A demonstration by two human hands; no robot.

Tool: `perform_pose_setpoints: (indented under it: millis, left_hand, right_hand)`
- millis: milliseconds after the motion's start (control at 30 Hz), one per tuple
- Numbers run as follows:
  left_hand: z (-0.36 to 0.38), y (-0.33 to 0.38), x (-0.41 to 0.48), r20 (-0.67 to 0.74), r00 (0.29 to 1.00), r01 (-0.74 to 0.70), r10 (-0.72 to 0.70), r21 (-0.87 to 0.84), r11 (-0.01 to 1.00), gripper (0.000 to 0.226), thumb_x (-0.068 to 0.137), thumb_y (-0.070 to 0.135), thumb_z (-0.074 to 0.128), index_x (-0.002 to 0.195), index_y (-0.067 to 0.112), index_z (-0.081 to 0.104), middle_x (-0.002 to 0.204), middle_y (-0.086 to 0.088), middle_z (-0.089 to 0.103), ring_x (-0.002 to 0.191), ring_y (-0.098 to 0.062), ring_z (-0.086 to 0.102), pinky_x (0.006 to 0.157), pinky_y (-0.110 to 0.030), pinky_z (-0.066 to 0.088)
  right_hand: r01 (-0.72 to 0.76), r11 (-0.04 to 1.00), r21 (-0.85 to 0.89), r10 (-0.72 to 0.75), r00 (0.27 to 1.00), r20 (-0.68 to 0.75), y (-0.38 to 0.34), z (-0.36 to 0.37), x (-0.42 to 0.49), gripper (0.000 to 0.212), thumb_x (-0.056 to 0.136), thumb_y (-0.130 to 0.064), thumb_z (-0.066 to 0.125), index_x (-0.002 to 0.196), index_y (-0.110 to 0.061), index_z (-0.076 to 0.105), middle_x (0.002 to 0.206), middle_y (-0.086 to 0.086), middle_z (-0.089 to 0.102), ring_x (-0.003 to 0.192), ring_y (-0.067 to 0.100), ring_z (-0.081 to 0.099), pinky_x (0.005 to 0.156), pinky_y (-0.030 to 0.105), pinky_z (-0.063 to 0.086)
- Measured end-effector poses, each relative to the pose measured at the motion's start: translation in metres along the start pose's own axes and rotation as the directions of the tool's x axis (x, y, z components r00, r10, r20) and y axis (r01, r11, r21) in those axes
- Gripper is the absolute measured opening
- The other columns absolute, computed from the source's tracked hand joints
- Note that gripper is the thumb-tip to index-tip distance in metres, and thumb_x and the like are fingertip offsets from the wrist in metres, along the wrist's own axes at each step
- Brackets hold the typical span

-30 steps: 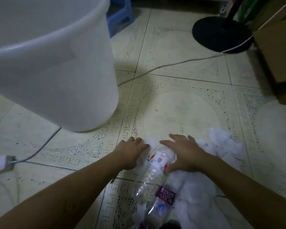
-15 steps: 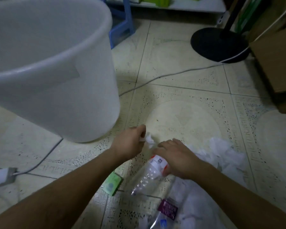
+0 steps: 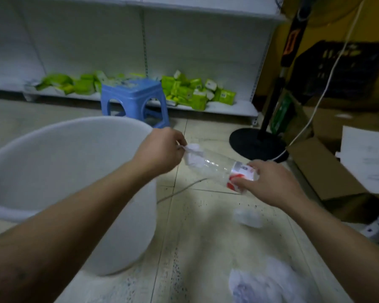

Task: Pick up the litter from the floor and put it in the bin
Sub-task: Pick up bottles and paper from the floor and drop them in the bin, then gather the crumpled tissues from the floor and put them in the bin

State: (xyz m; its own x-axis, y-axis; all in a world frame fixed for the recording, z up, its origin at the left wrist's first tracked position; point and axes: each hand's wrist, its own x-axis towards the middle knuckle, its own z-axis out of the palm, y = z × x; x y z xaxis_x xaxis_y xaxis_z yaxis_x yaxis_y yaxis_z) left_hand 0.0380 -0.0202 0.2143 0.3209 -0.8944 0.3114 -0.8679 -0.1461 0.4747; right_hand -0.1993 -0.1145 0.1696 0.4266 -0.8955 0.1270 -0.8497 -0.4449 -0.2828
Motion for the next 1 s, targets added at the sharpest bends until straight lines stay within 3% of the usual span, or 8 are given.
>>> perform_pose_setpoints:
  millis: [200, 367, 467, 567, 633, 767, 867, 1000]
  left_hand:
    - [-0.074, -0.074, -0.007, -0.063, 0.985, 0.169, -0.164, 0.101, 0.980, 0.009, 0.074, 0.024, 0.067, 0.082, 0.027, 0.063, 0.081, -0.002, 0.068, 0.070, -0.018, 0.063, 0.069, -0.036, 0.054]
    - [-0.096, -0.129, -0.028, -0.054, 0.954, 0.300, -0.295, 0.181, 0.937, 0.016, 0.073, 0.021, 0.068, 0.067, 0.024, 0.054, 0.078, -0.003, 0.067, 0.072, -0.022, 0.060, 0.066, -0.036, 0.052]
    - [-0.101, -0.149, -0.036, -0.003, 0.944, 0.319, -0.329, 0.249, 0.914, 0.011, 0.076, 0.029, 0.068, 0.084, 0.026, 0.063, 0.096, -0.001, 0.066, 0.085, -0.021, 0.060, 0.076, -0.034, 0.051]
    - [-0.098, -0.155, -0.041, -0.057, 0.965, 0.260, -0.255, 0.277, 0.925, 0.030, 0.081, 0.035, 0.063, 0.109, 0.025, 0.061, 0.114, -0.003, 0.061, 0.100, -0.023, 0.059, 0.085, -0.037, 0.049]
    - [-0.096, -0.147, -0.041, -0.140, 0.978, 0.182, -0.154, 0.218, 0.959, 0.029, 0.084, 0.032, 0.059, 0.111, 0.022, 0.061, 0.114, -0.005, 0.061, 0.101, -0.023, 0.059, 0.086, -0.040, 0.049]
    - [-0.080, -0.111, -0.037, -0.177, 0.982, -0.037, 0.066, 0.162, 0.986, 0.029, 0.085, 0.035, 0.057, 0.111, 0.022, 0.060, 0.115, -0.002, 0.062, 0.107, -0.023, 0.056, 0.087, -0.040, 0.047]
    - [-0.049, -0.072, -0.032, -0.002, 0.986, -0.166, 0.169, 0.147, 0.975, 0.040, 0.083, 0.047, 0.057, 0.118, 0.026, 0.056, 0.121, 0.002, 0.061, 0.110, -0.020, 0.054, 0.090, -0.039, 0.046]
    - [0.009, -0.021, -0.023, 0.180, 0.950, -0.278, 0.254, 0.125, 0.952, 0.047, 0.083, 0.050, 0.057, 0.124, 0.028, 0.052, 0.125, 0.001, 0.058, 0.114, -0.019, 0.052, 0.094, -0.039, 0.045]
  right_hand:
    - [-0.009, 0.982, 0.191, 0.006, 1.000, 0.014, -0.102, -0.026, 0.027, 0.069, 0.060, -0.086, 0.045, 0.063, -0.021, 0.067, 0.058, -0.001, 0.064, 0.048, 0.015, 0.063, 0.044, 0.027, 0.043]
    - [0.042, 0.949, 0.312, -0.050, 0.999, 0.019, -0.182, -0.012, 0.036, 0.061, 0.069, -0.080, 0.049, 0.080, -0.022, 0.066, 0.073, -0.001, 0.068, 0.072, 0.022, 0.067, 0.073, 0.038, 0.056]
    - [0.045, 0.917, 0.396, -0.077, 0.995, 0.068, -0.226, 0.003, 0.035, 0.073, 0.079, -0.077, 0.039, 0.082, -0.010, 0.069, 0.082, 0.011, 0.070, 0.078, 0.032, 0.068, 0.074, 0.044, 0.057]
    - [0.008, 0.847, 0.532, -0.078, 0.991, 0.109, -0.249, 0.003, 0.035, 0.073, 0.086, -0.071, 0.033, 0.091, -0.008, 0.070, 0.085, 0.012, 0.068, 0.070, 0.031, 0.070, 0.068, 0.045, 0.061]
    - [0.027, 0.802, 0.597, -0.085, 0.994, 0.068, -0.243, -0.001, 0.037, 0.064, 0.087, -0.065, 0.039, 0.095, -0.010, 0.070, 0.087, 0.010, 0.069, 0.073, 0.028, 0.070, 0.064, 0.043, 0.062]
    - [-0.006, 0.865, 0.503, -0.027, 0.998, 0.057, -0.183, -0.007, 0.044, 0.053, 0.087, -0.060, 0.046, 0.103, -0.014, 0.069, 0.091, 0.008, 0.069, 0.086, 0.026, 0.066, 0.080, 0.047, 0.057]
    - [-0.097, 0.913, 0.397, 0.036, 0.987, 0.157, -0.113, -0.001, 0.045, 0.041, 0.085, -0.050, 0.059, 0.115, -0.023, 0.065, 0.102, -0.002, 0.066, 0.089, 0.017, 0.060, 0.077, 0.034, 0.049]
    - [-0.153, 0.955, 0.254, 0.084, 0.961, 0.262, -0.029, 0.023, 0.029, 0.054, 0.082, -0.041, 0.067, 0.132, -0.027, 0.053, 0.132, 0.004, 0.058, 0.110, 0.019, 0.056, 0.083, 0.027, 0.040]
